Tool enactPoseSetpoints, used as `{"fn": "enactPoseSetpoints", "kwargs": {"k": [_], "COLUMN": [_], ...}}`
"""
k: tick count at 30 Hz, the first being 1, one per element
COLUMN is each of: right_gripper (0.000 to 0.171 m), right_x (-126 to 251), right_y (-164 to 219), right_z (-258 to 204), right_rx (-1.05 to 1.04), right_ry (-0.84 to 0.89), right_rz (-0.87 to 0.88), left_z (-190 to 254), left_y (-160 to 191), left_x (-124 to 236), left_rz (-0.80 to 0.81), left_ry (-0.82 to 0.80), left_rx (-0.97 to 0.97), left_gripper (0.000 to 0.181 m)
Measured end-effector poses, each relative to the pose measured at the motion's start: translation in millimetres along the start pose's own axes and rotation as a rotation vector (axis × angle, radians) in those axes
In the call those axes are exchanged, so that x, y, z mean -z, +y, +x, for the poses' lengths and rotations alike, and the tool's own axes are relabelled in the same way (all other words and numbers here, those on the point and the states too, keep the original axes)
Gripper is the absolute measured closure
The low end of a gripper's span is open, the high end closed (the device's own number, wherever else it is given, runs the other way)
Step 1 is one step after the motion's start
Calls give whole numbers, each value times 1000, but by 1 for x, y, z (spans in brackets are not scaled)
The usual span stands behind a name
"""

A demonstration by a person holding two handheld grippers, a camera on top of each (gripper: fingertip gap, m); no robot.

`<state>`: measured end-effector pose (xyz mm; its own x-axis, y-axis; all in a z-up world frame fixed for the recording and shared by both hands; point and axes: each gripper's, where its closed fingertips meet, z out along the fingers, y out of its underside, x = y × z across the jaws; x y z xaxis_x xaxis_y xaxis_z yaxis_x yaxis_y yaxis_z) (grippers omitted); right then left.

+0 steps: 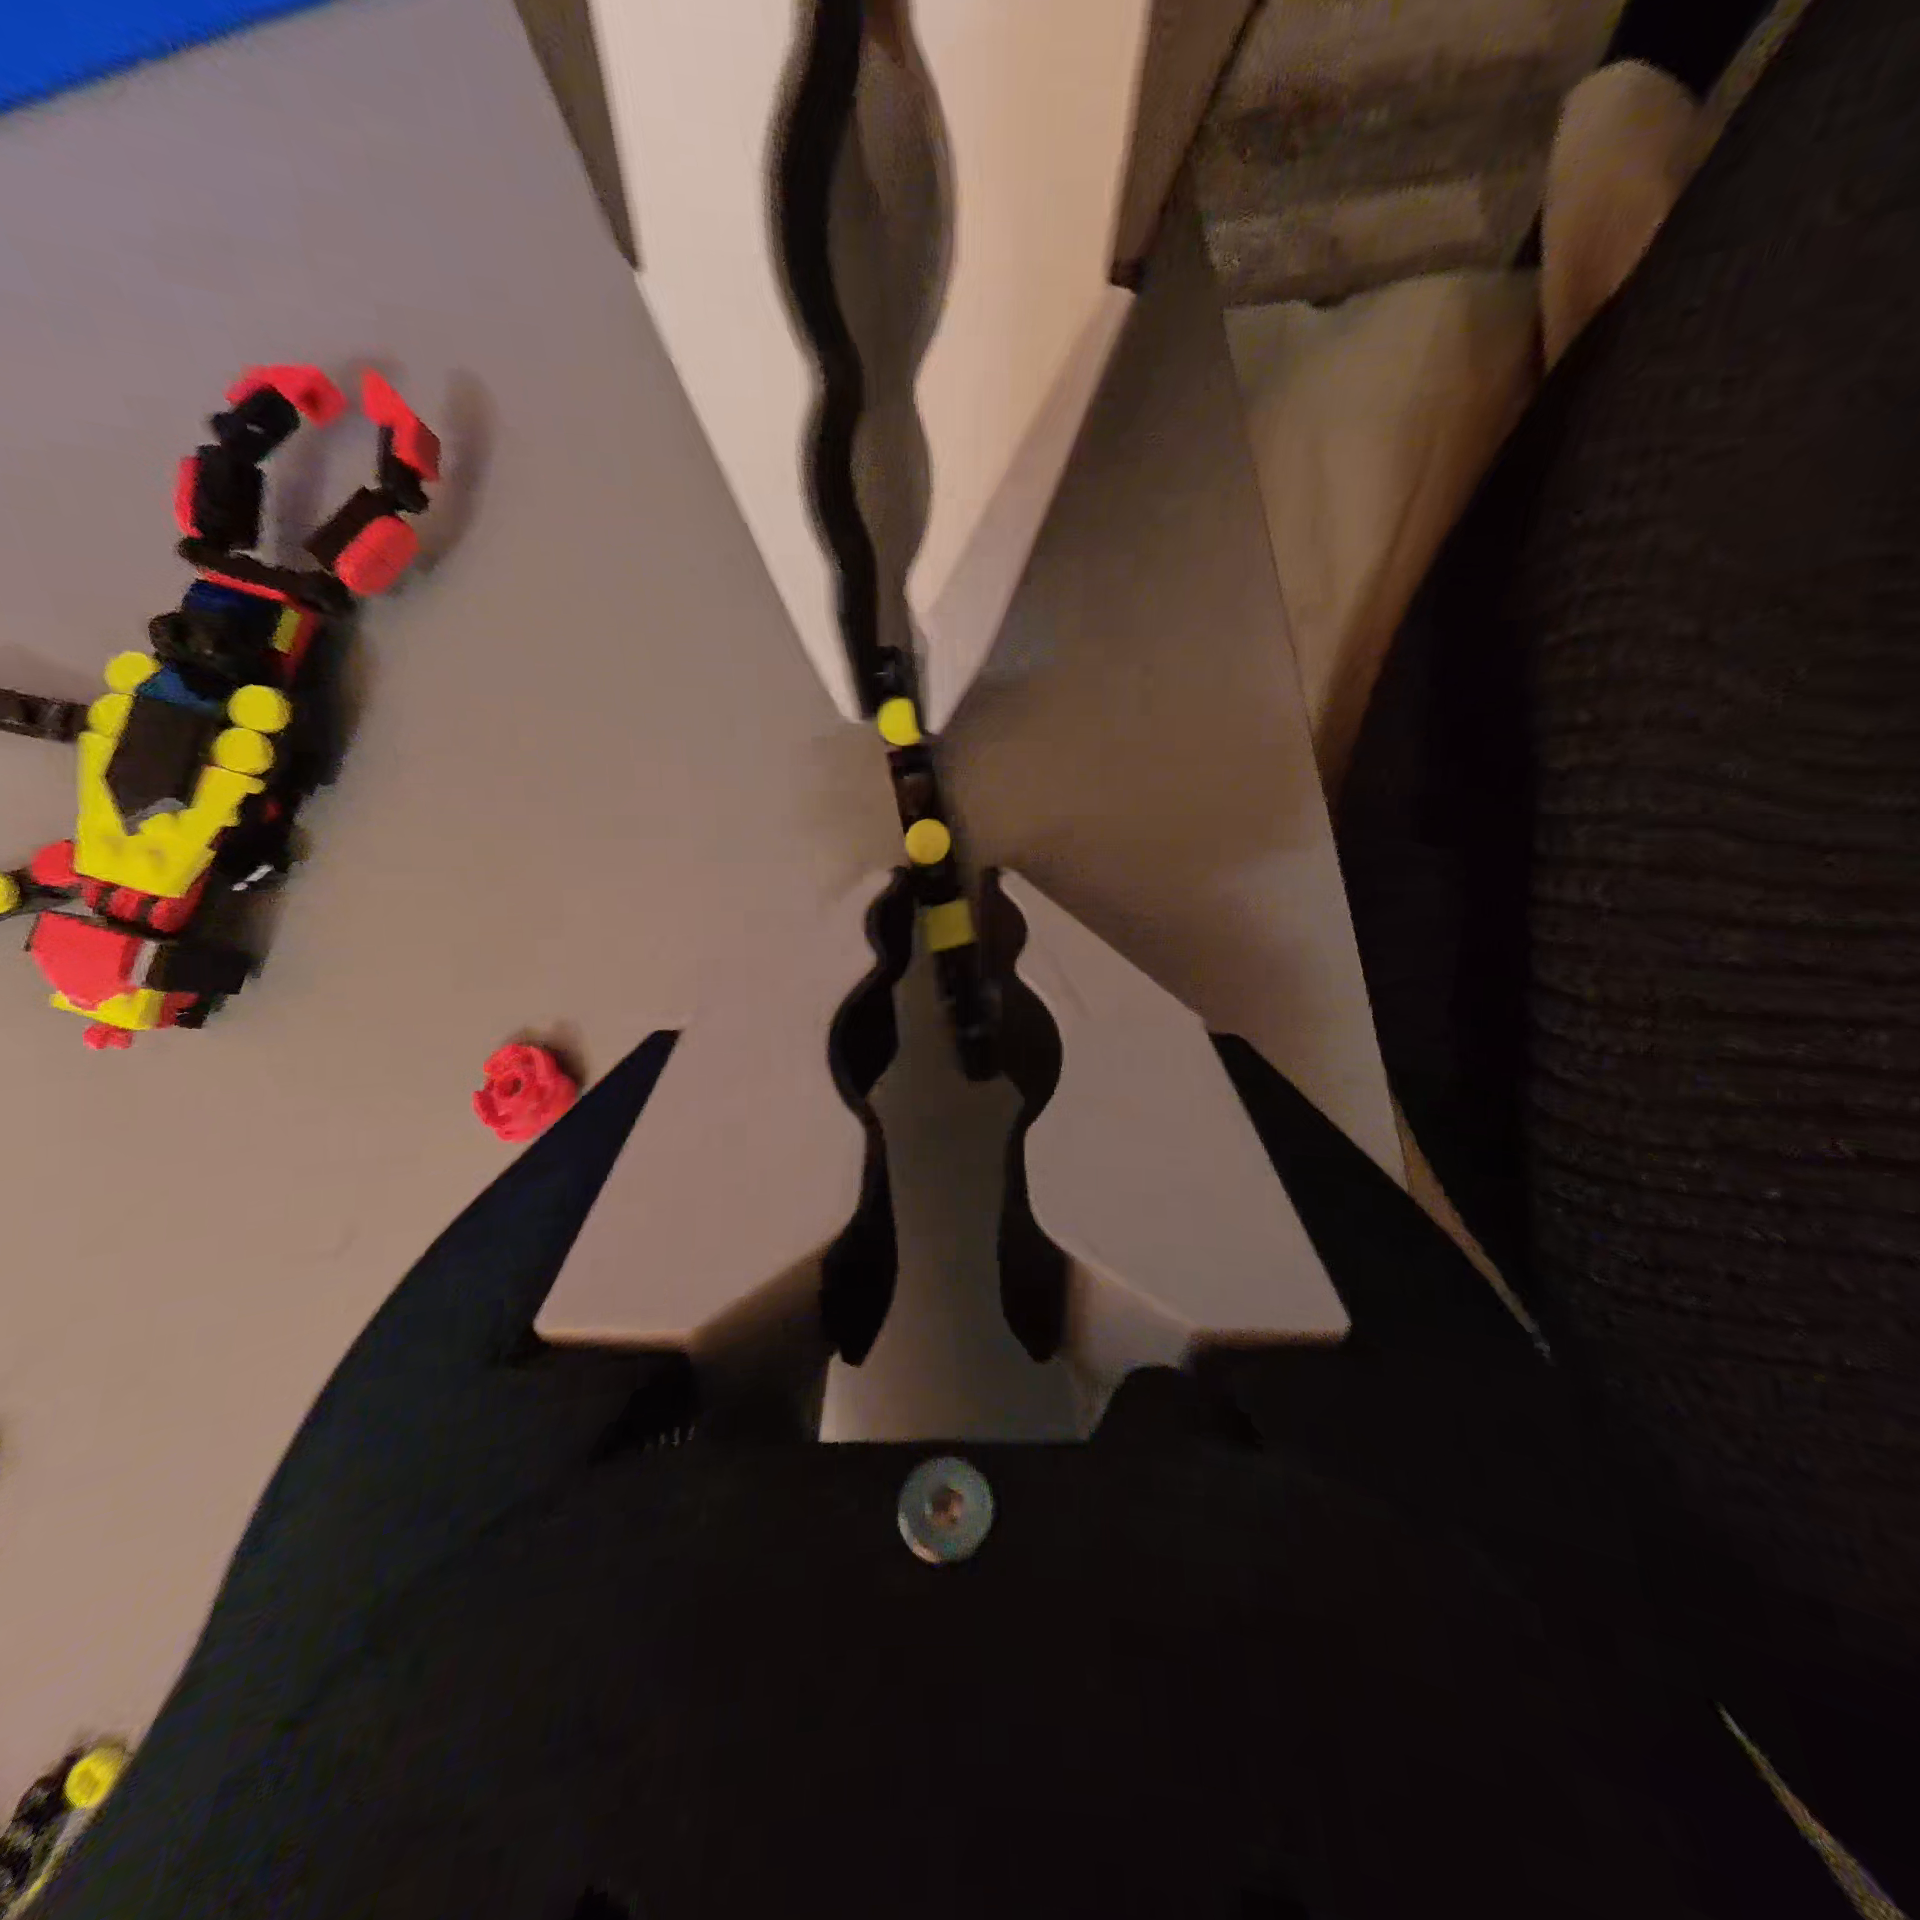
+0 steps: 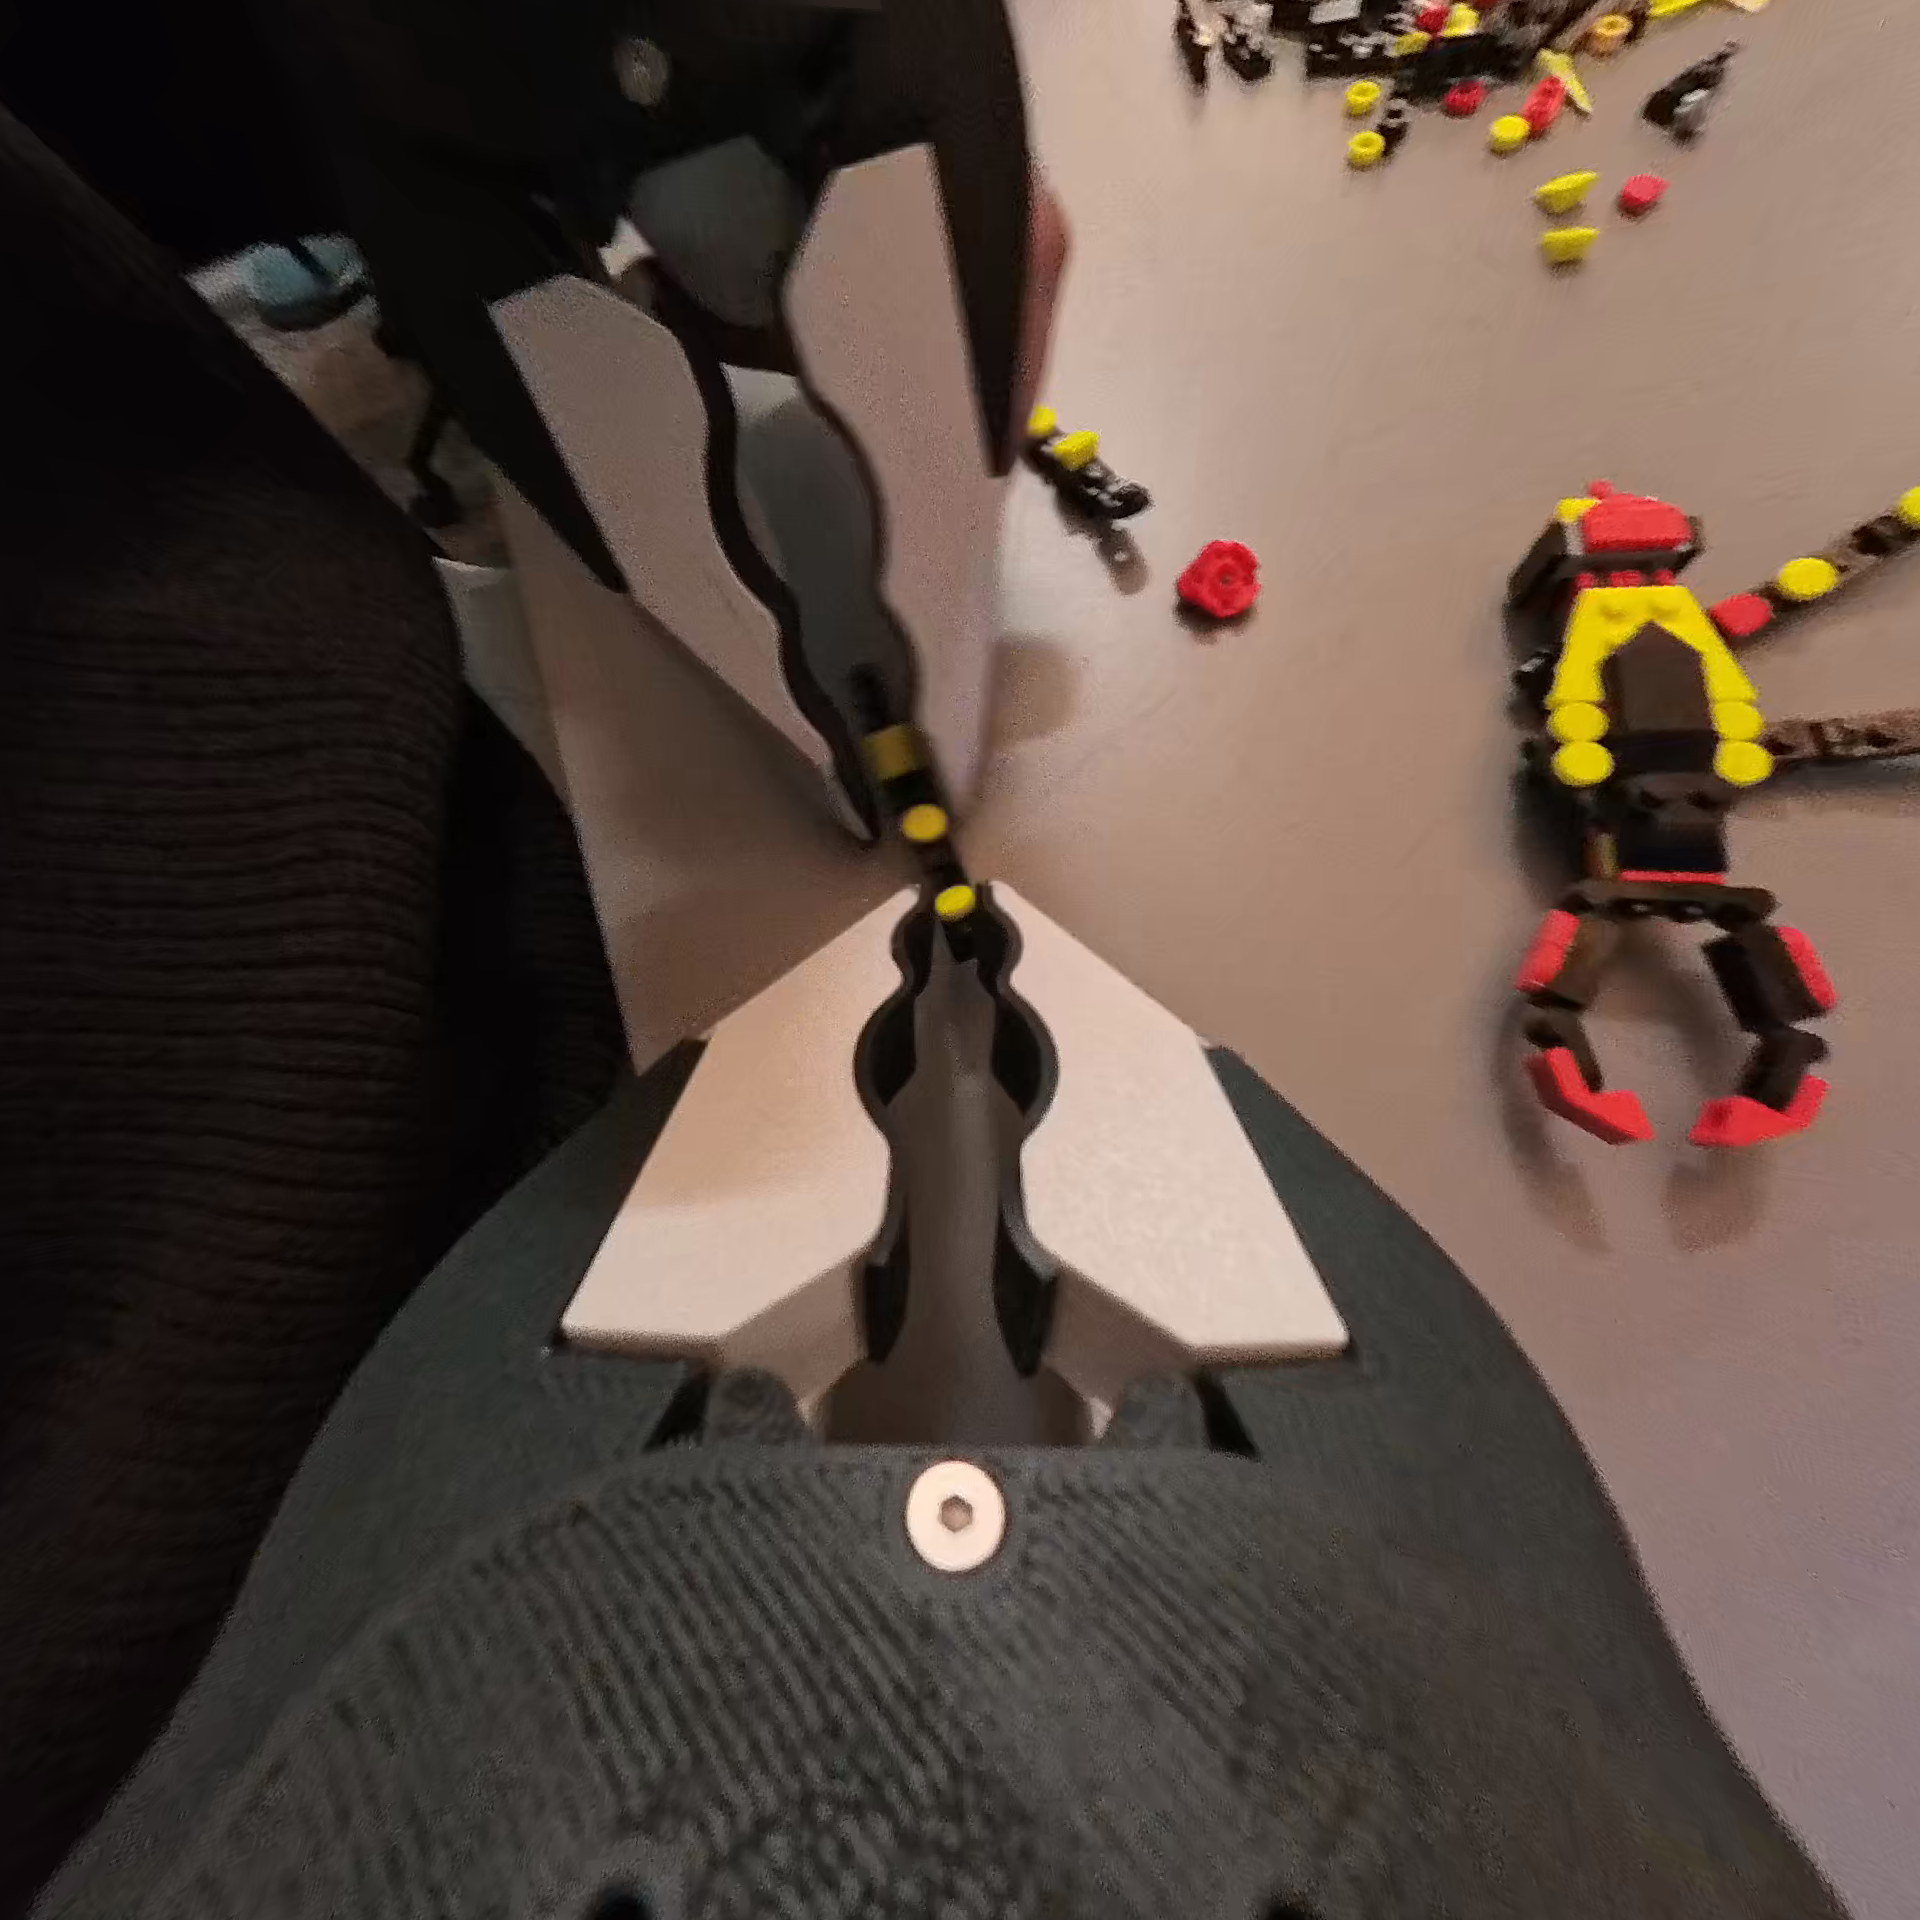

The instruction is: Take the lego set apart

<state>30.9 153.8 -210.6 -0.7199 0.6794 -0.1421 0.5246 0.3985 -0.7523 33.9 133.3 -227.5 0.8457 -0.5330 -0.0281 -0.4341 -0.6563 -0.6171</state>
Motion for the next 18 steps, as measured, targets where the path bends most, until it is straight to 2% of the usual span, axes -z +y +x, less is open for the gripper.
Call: {"fn": "enactPoseSetpoints", "kwargs": {"k": [4, 5, 9, 13, 18], "right_gripper": [162, 167, 162, 161, 167], "right_x": [-3, -2, 4, 6, 1], "right_y": [2, 0, -1, -2, 4], "right_z": [7, 11, 20, 19, 17], "right_rx": [2, 6, 25, 6, 8], "right_ry": [54, 84, 135, 125, 122], "right_rz": [-19, -12, -8, -4, -38], "left_z": [8, 9, -6, -8, -10], "left_y": [1, 1, 0, -1, 0], "left_x": [1, 2, 0, -1, 0], "left_rz": [-21, -21, -18, -6, -11], "left_ry": [51, 61, -20, -16, -21], "left_rx": [15, 18, 52, 85, 100], "left_gripper": [169, 168, 173, 174, 174]}}
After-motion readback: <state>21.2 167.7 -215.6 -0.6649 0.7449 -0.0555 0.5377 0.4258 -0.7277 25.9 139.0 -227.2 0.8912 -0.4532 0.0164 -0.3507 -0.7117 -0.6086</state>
